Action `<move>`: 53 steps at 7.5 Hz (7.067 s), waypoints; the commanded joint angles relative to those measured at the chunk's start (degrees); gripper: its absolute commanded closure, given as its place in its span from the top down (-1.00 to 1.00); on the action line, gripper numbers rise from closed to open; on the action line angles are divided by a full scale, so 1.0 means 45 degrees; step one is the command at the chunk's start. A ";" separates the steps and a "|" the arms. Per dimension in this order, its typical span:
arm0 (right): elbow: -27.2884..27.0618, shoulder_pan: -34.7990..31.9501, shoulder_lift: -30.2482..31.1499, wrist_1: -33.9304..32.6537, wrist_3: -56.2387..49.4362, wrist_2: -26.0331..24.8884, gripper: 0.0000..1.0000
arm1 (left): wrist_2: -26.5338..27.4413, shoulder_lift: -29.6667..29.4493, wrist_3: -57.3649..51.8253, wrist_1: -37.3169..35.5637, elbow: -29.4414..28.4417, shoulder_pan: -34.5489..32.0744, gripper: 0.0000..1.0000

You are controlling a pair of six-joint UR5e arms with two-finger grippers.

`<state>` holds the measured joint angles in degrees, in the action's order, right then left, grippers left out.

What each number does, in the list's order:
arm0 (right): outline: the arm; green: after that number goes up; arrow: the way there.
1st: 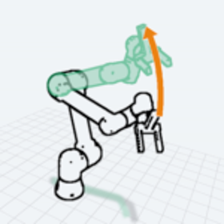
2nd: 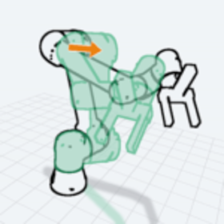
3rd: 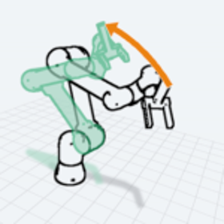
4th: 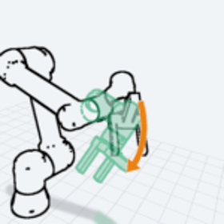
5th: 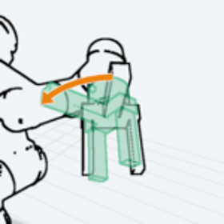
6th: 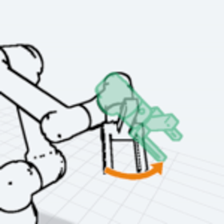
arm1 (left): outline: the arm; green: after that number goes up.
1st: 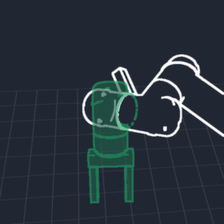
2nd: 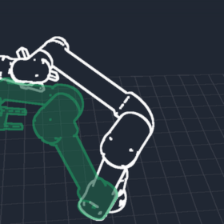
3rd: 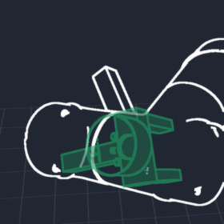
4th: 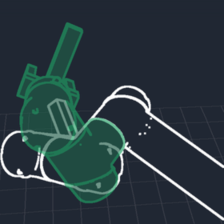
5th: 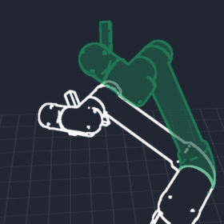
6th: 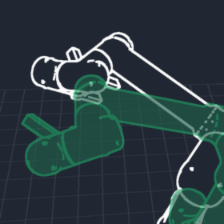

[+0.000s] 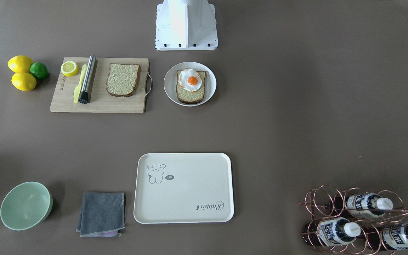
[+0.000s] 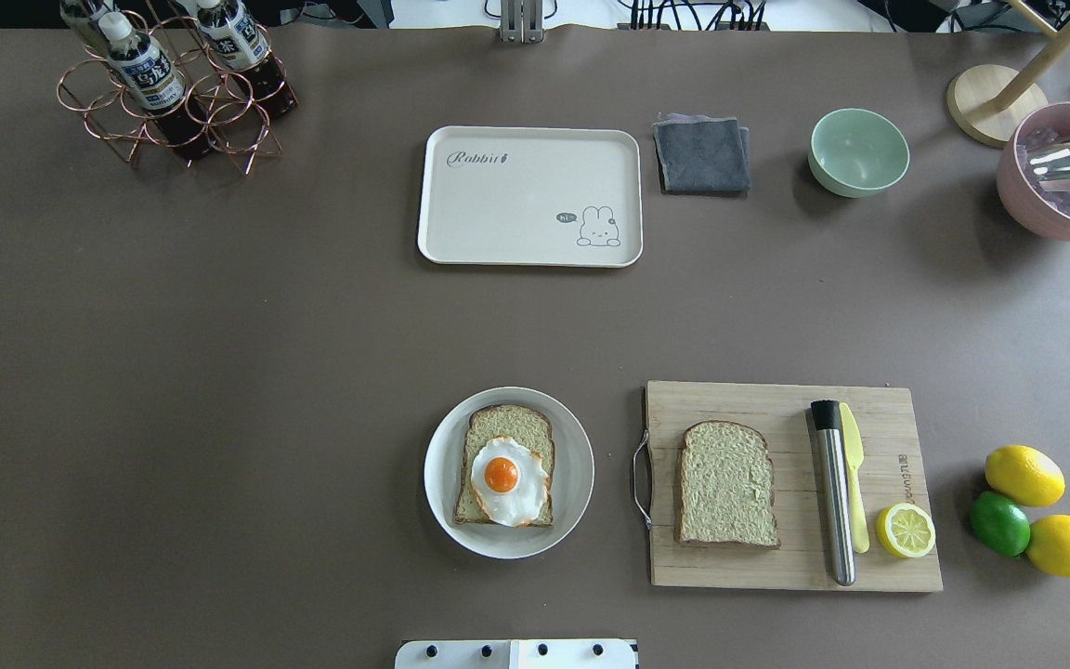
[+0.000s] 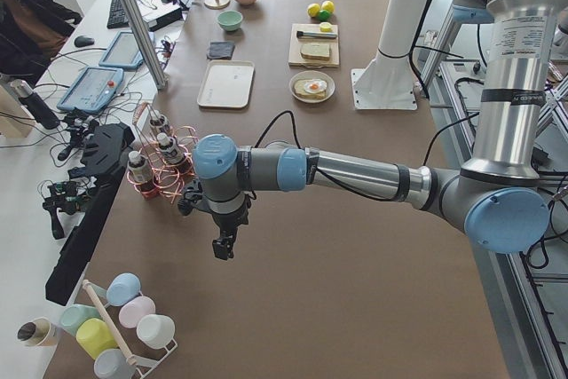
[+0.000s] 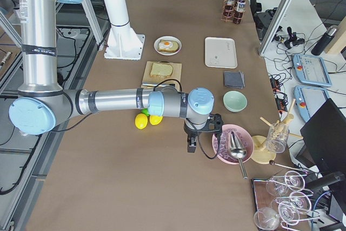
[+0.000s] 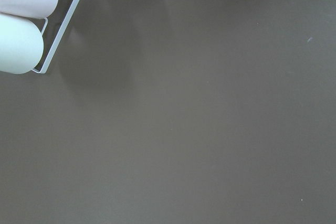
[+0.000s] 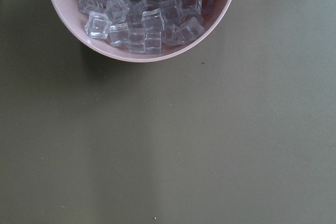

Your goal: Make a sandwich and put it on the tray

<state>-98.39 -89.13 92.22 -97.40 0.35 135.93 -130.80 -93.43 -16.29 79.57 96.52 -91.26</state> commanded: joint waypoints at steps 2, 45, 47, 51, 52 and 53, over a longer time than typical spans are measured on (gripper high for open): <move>-0.0107 0.0002 -0.0024 0.0005 0.0000 0.0007 0.99 | -0.0035 -0.0021 0.0045 0.1433 -0.0001 -0.0051 0.96; -0.2861 1.4827 -0.0123 1.0688 1.7227 -0.7141 -0.10 | 0.4398 -0.1387 1.8560 0.9682 0.2673 0.9753 0.96; -0.2842 1.4905 -0.0045 1.0669 1.7227 -0.7141 -0.75 | 0.4398 -0.1426 1.8560 0.9682 0.2673 0.9753 0.96; -0.3582 1.4399 0.0034 1.0727 1.7846 -0.6811 -1.00 | 0.4379 -0.1504 1.8522 0.9643 0.2634 0.9753 0.94; -0.3603 1.4358 -0.0140 1.0746 1.8006 -0.6771 -1.00 | 0.4379 -0.1504 1.8521 0.9643 0.2634 0.9753 0.94; -0.3720 1.4358 -0.0471 1.0747 1.8008 -0.6693 -1.00 | 0.4379 -0.1543 1.8502 0.9643 0.2596 0.9734 0.94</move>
<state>-114.28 -24.18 91.87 -49.11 80.50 105.20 -111.09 -100.20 67.08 122.96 108.38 -47.38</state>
